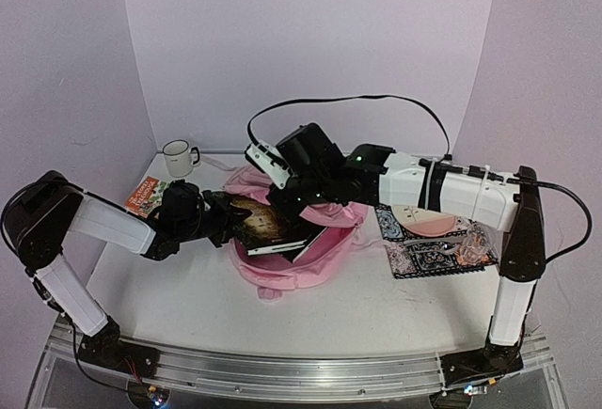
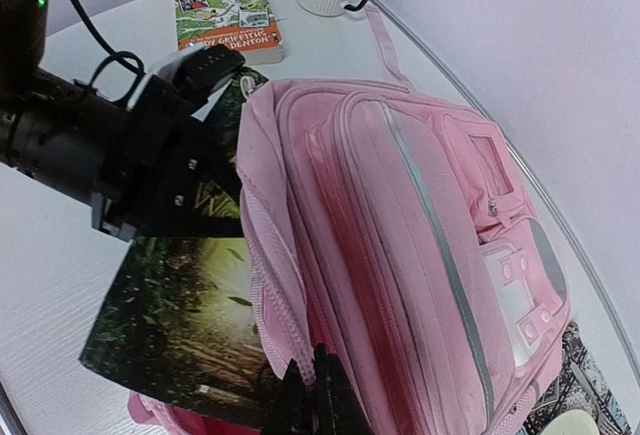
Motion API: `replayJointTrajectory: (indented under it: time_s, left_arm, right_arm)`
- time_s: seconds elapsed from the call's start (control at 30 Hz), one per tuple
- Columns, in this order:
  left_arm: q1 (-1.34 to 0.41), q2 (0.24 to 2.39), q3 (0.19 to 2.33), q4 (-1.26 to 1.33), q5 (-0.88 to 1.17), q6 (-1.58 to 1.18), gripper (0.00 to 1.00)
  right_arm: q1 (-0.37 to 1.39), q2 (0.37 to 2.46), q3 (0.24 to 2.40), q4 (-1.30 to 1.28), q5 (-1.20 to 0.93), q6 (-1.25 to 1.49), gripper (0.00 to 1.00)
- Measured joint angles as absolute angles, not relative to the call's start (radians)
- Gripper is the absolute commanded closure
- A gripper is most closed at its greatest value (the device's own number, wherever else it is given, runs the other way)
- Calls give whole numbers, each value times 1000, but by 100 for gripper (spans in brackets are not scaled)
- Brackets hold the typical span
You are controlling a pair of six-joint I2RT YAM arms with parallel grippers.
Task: Pack the student bag
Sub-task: Place the book in the largest pocket of the bag.
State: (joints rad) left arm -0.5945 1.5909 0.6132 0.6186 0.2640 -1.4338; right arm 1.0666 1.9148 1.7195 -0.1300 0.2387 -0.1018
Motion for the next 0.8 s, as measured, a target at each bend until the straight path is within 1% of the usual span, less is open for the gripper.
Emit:
replayJointTrajectory:
  time_s: [0.17, 0.27, 0.37, 0.43, 0.57, 0.67, 0.8]
  left_arm:
    - [-628, 1696, 660, 657, 176, -1433, 94]
    - [-658, 1745, 695, 676, 101, -1425, 93]
    - [-684, 1776, 726, 691, 26, -1415, 88]
    - [-694, 1795, 739, 706, -15, -1411, 80]
    - [-703, 1840, 782, 725, -76, -1386, 61]
    - [-716, 1859, 792, 746, -126, -1346, 51]
    - [-733, 1863, 792, 746, -195, -1295, 44]
  right_arm:
    - [1068, 1915, 1720, -117, 231, -88, 100]
    - [1069, 1920, 1720, -110, 228, -82, 100]
    - [1073, 1927, 1720, -101, 224, -77, 100]
    - [1075, 1931, 1720, -95, 220, -73, 100]
    - [1076, 1932, 1720, -85, 219, -68, 100]
    - [1076, 1932, 1720, -82, 220, -66, 100]
    - [1076, 1932, 1720, -82, 221, -62, 100]
